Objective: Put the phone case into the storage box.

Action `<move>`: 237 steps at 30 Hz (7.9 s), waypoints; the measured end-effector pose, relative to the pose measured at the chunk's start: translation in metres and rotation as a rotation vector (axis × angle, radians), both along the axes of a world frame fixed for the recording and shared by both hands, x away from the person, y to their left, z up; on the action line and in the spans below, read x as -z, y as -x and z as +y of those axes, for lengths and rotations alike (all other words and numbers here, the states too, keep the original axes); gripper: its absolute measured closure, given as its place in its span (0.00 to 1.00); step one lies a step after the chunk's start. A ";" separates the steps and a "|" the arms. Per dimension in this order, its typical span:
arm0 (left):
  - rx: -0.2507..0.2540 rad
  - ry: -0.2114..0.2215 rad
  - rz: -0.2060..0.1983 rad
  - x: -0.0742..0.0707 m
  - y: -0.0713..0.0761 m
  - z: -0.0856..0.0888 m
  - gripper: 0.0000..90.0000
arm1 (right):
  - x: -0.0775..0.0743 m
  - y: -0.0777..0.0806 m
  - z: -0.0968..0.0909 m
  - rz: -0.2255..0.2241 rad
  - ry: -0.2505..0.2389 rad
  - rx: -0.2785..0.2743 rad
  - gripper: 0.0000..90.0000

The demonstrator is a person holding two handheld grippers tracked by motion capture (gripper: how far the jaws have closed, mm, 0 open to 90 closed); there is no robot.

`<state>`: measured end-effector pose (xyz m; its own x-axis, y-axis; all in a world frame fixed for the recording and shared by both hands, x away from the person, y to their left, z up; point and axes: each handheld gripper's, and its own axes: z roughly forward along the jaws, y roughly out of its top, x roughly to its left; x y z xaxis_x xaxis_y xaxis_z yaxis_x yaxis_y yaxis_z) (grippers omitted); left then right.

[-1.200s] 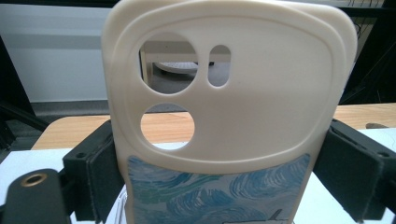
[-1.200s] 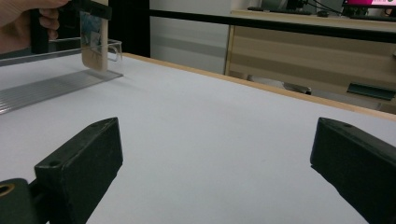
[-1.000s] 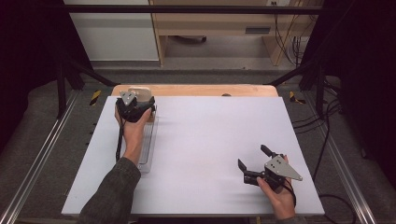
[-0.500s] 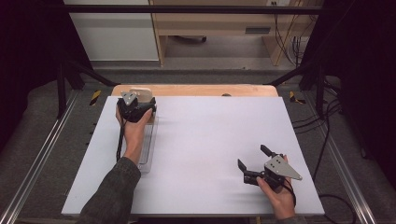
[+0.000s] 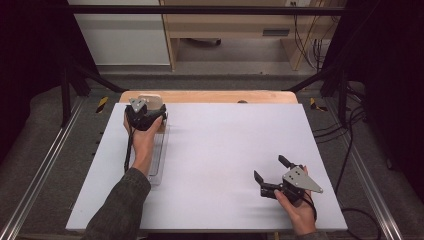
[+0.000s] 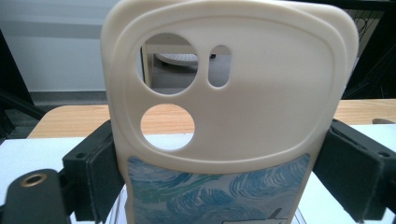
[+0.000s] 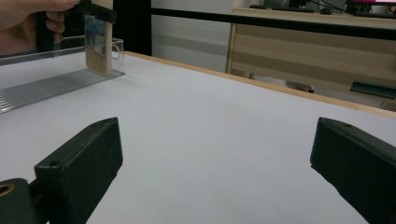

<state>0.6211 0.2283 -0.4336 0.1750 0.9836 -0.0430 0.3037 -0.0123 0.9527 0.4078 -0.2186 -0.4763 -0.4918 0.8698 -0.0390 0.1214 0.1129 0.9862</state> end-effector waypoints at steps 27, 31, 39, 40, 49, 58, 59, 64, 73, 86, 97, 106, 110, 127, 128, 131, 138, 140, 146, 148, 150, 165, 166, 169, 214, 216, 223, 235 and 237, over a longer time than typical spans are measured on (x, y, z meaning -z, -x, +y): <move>0.000 0.007 0.005 0.000 -0.004 0.000 0.11 | 0.002 0.000 0.002 0.014 -0.001 -0.004 0.03; 0.003 0.007 0.004 0.001 -0.004 0.001 0.11 | 0.002 0.000 0.002 0.015 -0.002 -0.004 0.03; 0.006 0.012 0.002 0.001 -0.005 0.001 0.10 | 0.003 0.000 0.002 0.020 -0.002 -0.007 0.03; 0.007 0.013 0.001 0.001 -0.005 0.001 0.10 | 0.003 0.000 0.003 0.019 -0.001 -0.007 0.03; 0.015 0.022 -0.011 0.001 -0.005 0.002 0.05 | 0.003 -0.001 0.004 0.024 -0.001 -0.016 0.03; 0.015 0.027 -0.018 -0.002 -0.004 0.004 0.05 | 0.003 -0.001 0.005 0.028 -0.003 -0.018 0.03; 0.017 0.026 -0.018 -0.003 -0.003 0.004 0.05 | 0.003 -0.001 0.004 0.028 -0.005 -0.017 0.03; 0.031 0.031 -0.020 -0.007 0.000 0.004 0.04 | 0.003 -0.001 0.004 0.025 -0.005 -0.015 0.03; 0.051 0.021 -0.020 -0.018 0.009 0.004 0.03 | 0.002 0.000 0.004 0.023 -0.004 -0.014 0.03; 0.104 0.019 -0.041 -0.032 0.024 0.001 0.02 | 0.001 0.001 0.004 0.021 -0.005 -0.011 0.03; 0.145 0.033 -0.044 -0.035 0.035 -0.002 0.02 | 0.001 0.001 0.004 0.022 -0.006 -0.009 0.03; 0.171 0.048 -0.041 -0.036 0.040 -0.005 0.02 | 0.001 0.001 0.004 0.019 -0.007 -0.010 0.03; 0.190 0.024 -0.043 -0.037 0.044 -0.007 0.02 | 0.001 0.001 0.004 0.019 -0.005 -0.010 0.03; 0.221 0.036 -0.030 -0.034 0.053 -0.007 0.02 | 0.001 0.001 0.004 0.019 -0.004 -0.012 0.03; 0.225 0.036 -0.031 -0.034 0.053 -0.007 0.02 | 0.001 0.001 0.004 0.018 -0.004 -0.011 0.03; 0.240 0.033 -0.034 -0.035 0.055 -0.008 0.02 | 0.001 0.001 0.004 0.016 -0.006 -0.009 0.03; 0.278 0.039 -0.041 -0.039 0.061 -0.009 0.02 | 0.000 0.002 0.004 0.017 -0.006 -0.010 0.03; 0.282 0.041 -0.040 -0.040 0.063 -0.009 0.02 | 0.000 0.002 0.004 0.017 -0.006 -0.009 0.03; 0.314 0.053 -0.052 -0.043 0.069 -0.007 0.02 | 0.000 0.002 0.004 0.017 -0.006 -0.011 0.02; 0.329 0.052 -0.055 -0.043 0.071 -0.005 0.02 | 0.000 0.002 0.004 0.018 -0.007 -0.011 0.02; 0.330 0.067 -0.066 -0.044 0.075 -0.002 0.02 | 0.000 0.002 0.004 0.017 -0.008 -0.011 0.02; 0.293 0.095 -0.130 -0.064 0.103 0.037 0.02 | 0.000 0.003 0.004 0.020 -0.008 -0.007 0.02; 0.292 0.093 -0.129 -0.065 0.104 0.039 0.02 | 0.000 0.003 0.004 0.020 -0.009 -0.007 0.02; 0.286 0.097 -0.138 -0.068 0.108 0.047 0.02 | 0.000 0.003 0.004 0.020 -0.010 -0.007 0.02; 0.371 0.094 -0.198 -0.078 0.168 0.077 0.01 | 0.000 0.004 0.003 0.024 -0.015 -0.007 0.02; 0.371 0.098 -0.201 -0.077 0.170 0.077 0.01 | 0.000 0.004 0.003 0.024 -0.016 -0.006 0.02; 0.370 0.098 -0.204 -0.072 0.180 0.079 0.01 | 0.000 0.004 0.003 0.023 -0.016 -0.008 0.02; 0.377 0.085 -0.212 -0.067 0.190 0.079 0.01 | 0.000 0.004 0.003 0.028 -0.028 -0.009 0.02; 0.377 0.076 -0.208 -0.065 0.191 0.080 0.01 | 0.000 0.004 0.002 0.028 -0.030 -0.008 0.02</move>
